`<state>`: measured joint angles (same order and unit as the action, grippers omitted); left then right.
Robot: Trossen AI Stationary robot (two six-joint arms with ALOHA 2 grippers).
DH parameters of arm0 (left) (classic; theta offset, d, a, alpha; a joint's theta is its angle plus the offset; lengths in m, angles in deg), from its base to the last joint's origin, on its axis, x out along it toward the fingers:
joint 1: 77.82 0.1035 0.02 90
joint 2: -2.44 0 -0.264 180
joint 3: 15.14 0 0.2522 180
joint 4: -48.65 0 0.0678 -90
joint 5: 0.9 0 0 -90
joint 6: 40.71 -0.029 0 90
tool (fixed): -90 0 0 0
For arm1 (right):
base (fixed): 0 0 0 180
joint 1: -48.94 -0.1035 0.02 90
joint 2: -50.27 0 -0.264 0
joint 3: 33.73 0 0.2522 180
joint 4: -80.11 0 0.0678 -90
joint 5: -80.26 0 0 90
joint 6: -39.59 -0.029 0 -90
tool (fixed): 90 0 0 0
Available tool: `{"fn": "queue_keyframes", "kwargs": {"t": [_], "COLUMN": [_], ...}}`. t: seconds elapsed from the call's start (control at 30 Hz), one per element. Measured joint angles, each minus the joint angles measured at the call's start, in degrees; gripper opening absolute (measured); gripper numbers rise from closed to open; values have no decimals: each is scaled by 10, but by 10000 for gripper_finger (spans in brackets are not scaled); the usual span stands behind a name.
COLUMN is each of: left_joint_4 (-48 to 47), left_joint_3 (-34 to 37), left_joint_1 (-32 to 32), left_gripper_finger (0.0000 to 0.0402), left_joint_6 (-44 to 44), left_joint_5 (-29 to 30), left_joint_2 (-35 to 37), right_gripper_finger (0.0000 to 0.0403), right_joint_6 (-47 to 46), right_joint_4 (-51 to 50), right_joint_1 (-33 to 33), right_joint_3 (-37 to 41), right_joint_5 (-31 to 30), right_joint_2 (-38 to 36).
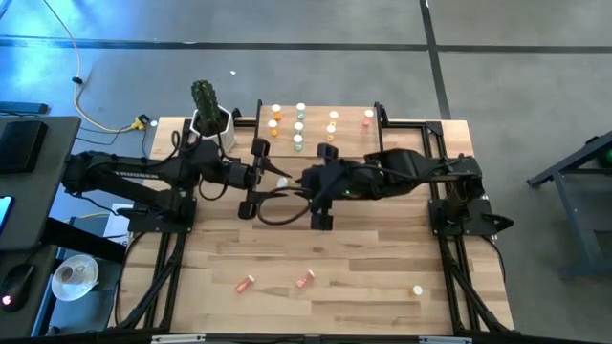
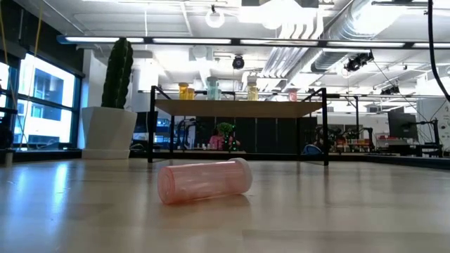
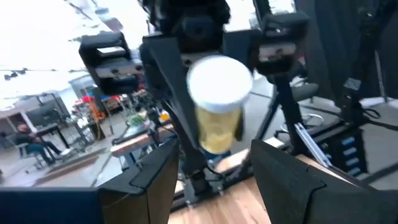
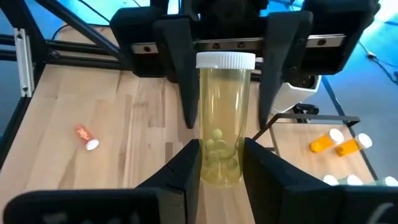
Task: Pick and place medicine bottles onto shelf by color
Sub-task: Put the yellow pill bottle on the shelf
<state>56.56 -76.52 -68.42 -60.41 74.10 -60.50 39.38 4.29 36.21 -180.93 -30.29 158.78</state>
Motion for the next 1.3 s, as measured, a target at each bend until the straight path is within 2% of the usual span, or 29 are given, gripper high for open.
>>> {"fn": "queue_keyframes", "kwargs": {"t": [0.33, 0.67, 1.1, 1.3], "left_joint_4": [57, 78, 79, 79], "left_joint_3": [0, 0, 0, 0], "left_joint_1": [1, 1, 23, 25], "left_gripper_finger": [188, 187, 110, 97], "left_joint_6": [-5, -10, 0, 2], "left_joint_5": [2, 2, -2, -2], "left_joint_2": [0, 0, -8, -8], "right_gripper_finger": [89, 89, 89, 89], "right_joint_6": [40, 58, 58, 63], "right_joint_4": [36, 43, 53, 53], "right_joint_1": [22, 39, 42, 41], "right_joint_3": [0, 0, 0, 0], "right_joint_5": [2, 37, 44, 43], "right_joint_2": [0, 0, 0, 0]}}
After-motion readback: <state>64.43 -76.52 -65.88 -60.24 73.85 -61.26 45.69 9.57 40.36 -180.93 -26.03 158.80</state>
